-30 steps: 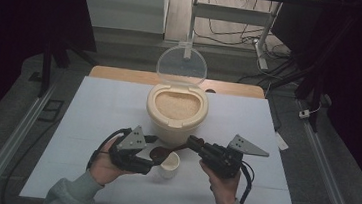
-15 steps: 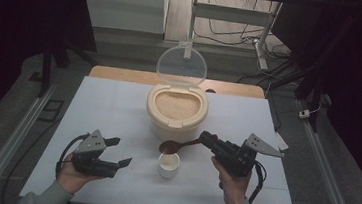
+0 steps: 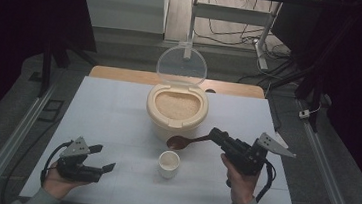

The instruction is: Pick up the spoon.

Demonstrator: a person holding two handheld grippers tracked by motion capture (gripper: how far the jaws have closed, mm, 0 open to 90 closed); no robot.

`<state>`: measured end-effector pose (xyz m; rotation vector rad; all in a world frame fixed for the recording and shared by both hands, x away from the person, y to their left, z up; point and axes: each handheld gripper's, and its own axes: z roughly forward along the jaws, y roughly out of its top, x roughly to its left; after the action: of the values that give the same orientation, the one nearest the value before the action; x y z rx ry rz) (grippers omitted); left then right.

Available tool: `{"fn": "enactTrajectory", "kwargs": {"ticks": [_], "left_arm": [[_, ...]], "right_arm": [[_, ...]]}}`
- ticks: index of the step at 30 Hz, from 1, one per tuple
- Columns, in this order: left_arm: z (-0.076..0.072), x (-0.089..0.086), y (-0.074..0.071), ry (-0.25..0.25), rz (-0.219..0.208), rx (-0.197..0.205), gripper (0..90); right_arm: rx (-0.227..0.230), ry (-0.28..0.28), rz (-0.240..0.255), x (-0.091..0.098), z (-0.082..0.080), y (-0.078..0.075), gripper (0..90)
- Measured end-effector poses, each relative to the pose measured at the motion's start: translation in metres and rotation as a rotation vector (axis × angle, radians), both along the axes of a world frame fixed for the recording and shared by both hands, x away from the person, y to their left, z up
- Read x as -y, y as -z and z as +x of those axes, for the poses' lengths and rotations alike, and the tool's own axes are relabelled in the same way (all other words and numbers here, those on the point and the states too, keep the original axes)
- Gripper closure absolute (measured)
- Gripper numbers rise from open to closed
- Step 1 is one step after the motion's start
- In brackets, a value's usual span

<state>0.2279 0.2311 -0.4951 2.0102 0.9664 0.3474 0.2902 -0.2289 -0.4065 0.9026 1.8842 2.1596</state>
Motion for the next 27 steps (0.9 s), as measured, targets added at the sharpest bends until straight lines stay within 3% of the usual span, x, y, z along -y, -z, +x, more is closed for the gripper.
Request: {"fn": "enactTrajectory", "kwargs": {"ticks": [14, 27], "left_arm": [[0.0, -0.003, 0.011, -0.013, 0.011, -0.016, 19.1], [0.004, -0.007, 0.017, -0.026, 0.021, -0.029, 18.5]], "right_arm": [[0.028, 0.052, 0.025, 0.019, 0.0, -0.009, 83.6], [0.039, 0.063, 0.033, 0.019, 0.001, -0.012, 83.6]]}}
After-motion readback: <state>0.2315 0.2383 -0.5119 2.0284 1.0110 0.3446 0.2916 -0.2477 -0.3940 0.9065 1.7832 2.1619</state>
